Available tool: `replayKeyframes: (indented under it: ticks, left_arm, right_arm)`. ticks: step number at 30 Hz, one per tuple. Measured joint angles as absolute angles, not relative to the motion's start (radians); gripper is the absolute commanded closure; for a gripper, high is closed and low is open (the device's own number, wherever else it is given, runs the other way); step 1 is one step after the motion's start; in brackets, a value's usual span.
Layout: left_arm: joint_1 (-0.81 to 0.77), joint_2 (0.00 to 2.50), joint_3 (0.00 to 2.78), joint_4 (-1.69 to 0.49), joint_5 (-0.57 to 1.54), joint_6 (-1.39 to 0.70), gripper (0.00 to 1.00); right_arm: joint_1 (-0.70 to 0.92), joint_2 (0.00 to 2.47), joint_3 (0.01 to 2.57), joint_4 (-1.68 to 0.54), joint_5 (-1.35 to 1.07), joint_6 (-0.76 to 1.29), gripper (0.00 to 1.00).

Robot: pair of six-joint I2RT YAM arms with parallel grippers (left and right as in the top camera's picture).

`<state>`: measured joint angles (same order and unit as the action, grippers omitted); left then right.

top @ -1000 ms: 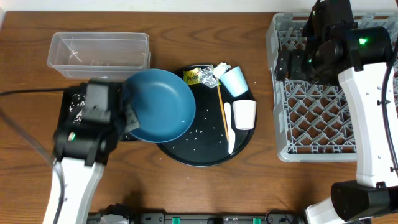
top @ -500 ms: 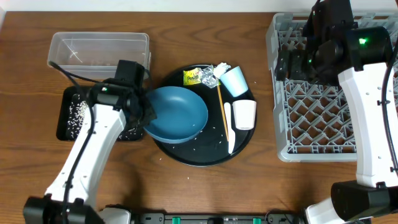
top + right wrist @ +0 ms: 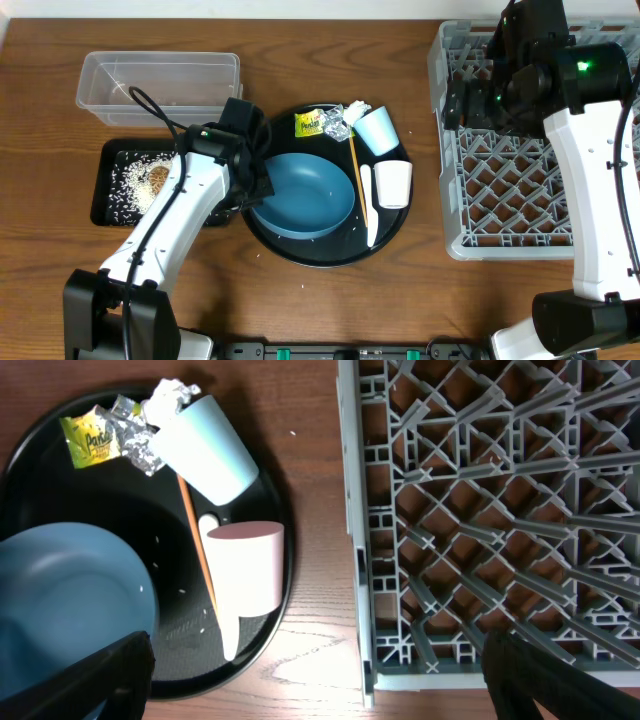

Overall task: Sort waste into correct bins and load items into the dishwasher rack
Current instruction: 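Carry the blue bowl back and set it on the round tray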

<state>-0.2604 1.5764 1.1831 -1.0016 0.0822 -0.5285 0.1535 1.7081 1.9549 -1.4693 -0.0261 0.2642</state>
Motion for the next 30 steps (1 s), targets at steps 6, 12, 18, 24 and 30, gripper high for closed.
replayKeyframes:
  ticks: [6,12,18,24,30]
  left_arm:
    - [-0.258,1.576,1.183,-0.995,0.072,-0.530,0.26]
    - [-0.258,1.576,1.183,-0.995,0.072,-0.544,0.06]
    - [-0.258,1.576,1.195,-1.058,0.072,-0.545,0.04]
    - [-0.256,1.535,1.329,-1.173,0.063,-0.523,0.03]
    - [-0.191,1.331,1.447,-1.203,-0.045,-0.528,0.02]
  right_arm:
    - [0.154,1.708,1.955,-1.469,-0.026,0.264,0.01]
    - [0.154,1.708,1.955,-1.469,-0.026,0.264,0.01]
    - [0.154,1.708,1.955,-1.469,-0.026,0.264,0.01]
    - [0.154,1.708,1.955,-1.469,-0.026,0.264,0.01]
    - [0.154,1.708,1.955,-1.469,-0.026,0.264,0.01]
